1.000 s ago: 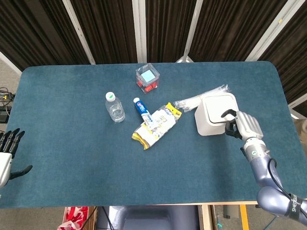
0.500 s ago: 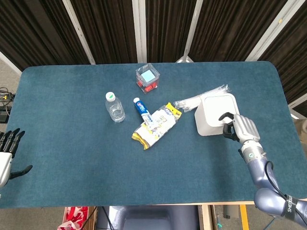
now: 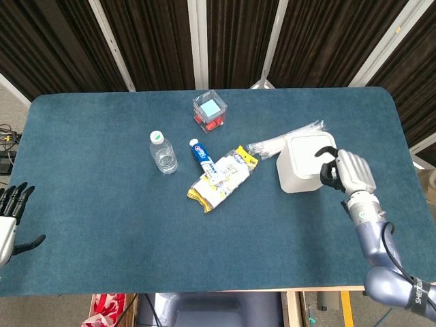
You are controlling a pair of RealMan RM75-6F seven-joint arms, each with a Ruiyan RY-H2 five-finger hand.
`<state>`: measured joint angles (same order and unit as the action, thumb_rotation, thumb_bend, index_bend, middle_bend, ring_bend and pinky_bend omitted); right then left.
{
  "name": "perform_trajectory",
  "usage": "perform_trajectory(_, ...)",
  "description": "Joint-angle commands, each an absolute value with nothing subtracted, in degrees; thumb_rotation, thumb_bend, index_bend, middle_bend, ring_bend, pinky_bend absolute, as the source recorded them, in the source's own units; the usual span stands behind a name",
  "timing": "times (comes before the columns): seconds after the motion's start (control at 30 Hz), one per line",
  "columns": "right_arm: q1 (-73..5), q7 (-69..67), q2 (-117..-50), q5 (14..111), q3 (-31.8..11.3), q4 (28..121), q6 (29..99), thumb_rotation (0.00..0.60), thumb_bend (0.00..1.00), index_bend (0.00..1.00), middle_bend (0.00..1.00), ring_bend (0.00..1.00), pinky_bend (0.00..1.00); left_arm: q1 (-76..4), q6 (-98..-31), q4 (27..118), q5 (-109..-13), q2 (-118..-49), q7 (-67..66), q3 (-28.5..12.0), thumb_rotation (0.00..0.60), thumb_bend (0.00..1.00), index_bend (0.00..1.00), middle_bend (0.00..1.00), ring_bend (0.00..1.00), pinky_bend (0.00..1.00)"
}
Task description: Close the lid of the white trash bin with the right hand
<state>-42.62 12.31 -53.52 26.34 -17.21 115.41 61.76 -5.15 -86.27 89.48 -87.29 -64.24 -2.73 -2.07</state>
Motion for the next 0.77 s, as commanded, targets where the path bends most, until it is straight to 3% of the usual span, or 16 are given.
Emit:
perform_trajectory(0.03, -40.1, 10.8, -51.2, 31.2, -17.6, 117.6, 64.9, 0.6, 0.72, 0.32, 0.8, 0.88, 0.79, -5.1, -86.4, 89.5, -87.4, -64.2, -2.7, -2.1, 0.6, 0.0, 0.0, 0.0, 0.0, 0.0)
perform_trajectory(0.1, -38.1, 10.2, -50.6, 34.9, -16.7, 118.5, 67.0, 0.6, 0.67, 0.23, 0.69, 0.75, 0.68, -5.1, -86.4, 89.5, -87.4, -64.2, -2.7, -2.0, 0.6, 0.0, 0.0, 0.0, 0.0, 0.0)
perform_trajectory(0.13, -36.5, 9.9, -50.3, 37.9, -15.6, 118.9, 68.4, 0.6, 0.62, 0.16, 0.58, 0.64, 0.59, -5.1, -86.5, 89.5, -87.5, -64.2, -2.6, -2.0, 0.6, 0.0, 0.0, 0.0, 0.0, 0.0)
perform_trajectory(0.2, -33.8, 9.7, -50.4, 43.0, -13.2, 119.0, 70.8, 0.6, 0.47, 0.03, 0.31, 0.31, 0.38, -5.0, -86.6, 89.5, -87.5, -64.1, -2.6, -2.0, 0.6, 0.0, 0.0, 0.0, 0.0, 0.0)
perform_trajectory(0.27, -29.7, 9.3, -50.9, 50.2, -9.2, 118.4, 73.6, 0.6, 0.38, 0.0, 0.09, 0.08, 0.21, -4.9, -86.7, 89.5, -87.6, -64.0, -2.6, -1.9, 0.6, 0.0, 0.0, 0.0, 0.0, 0.0)
perform_trajectory(0.3, -28.7, 9.2, -51.1, 51.9, -8.1, 118.1, 74.3, 0.6, 0.35, 0.0, 0.04, 0.03, 0.16, -4.9, -86.7, 89.5, -87.6, -64.0, -2.6, -1.8, 0.6, 0.0, 0.0, 0.0, 0.0, 0.0)
perform_trajectory(0.4, -23.7, 8.5, -52.4, 60.3, -2.6, 115.7, 77.5, 0.6, 0.28, 0.0, 0.0, 0.0, 0.04, -4.7, -86.7, 89.5, -87.6, -63.8, -3.3, -1.6, 0.6, 0.0, 0.0, 0.0, 0.0, 0.0)
perform_trajectory(0.53, -16.1, 7.1, -55.9, 72.3, 4.7, 109.1, 83.5, 0.6, 0.25, 0.0, 0.0, 0.0, 0.0, -4.3, -86.5, 89.9, -87.1, -63.5, -4.1, -1.3, 0.6, 0.0, 0.0, 0.0, 0.0, 0.0)
perform_trajectory(0.63, -12.5, 6.8, -58.4, 77.6, 7.7, 103.8, 87.1, 0.6, 0.25, 0.0, 0.0, 0.0, 0.0, -4.2, -86.6, 90.1, -86.9, -63.4, -4.7, -1.3, 0.6, 0.0, 0.0, 0.0, 0.0, 0.0)
perform_trajectory(0.77, -9.9, 4.7, -60.2, 80.8, 8.4, 99.8, 90.2, 0.6, 0.25, 0.0, 0.0, 0.0, 0.0, -4.1, -86.9, 90.3, -86.8, -63.6, -5.7, -1.5, 0.6, 0.0, 0.0, 0.0, 0.0, 0.0)
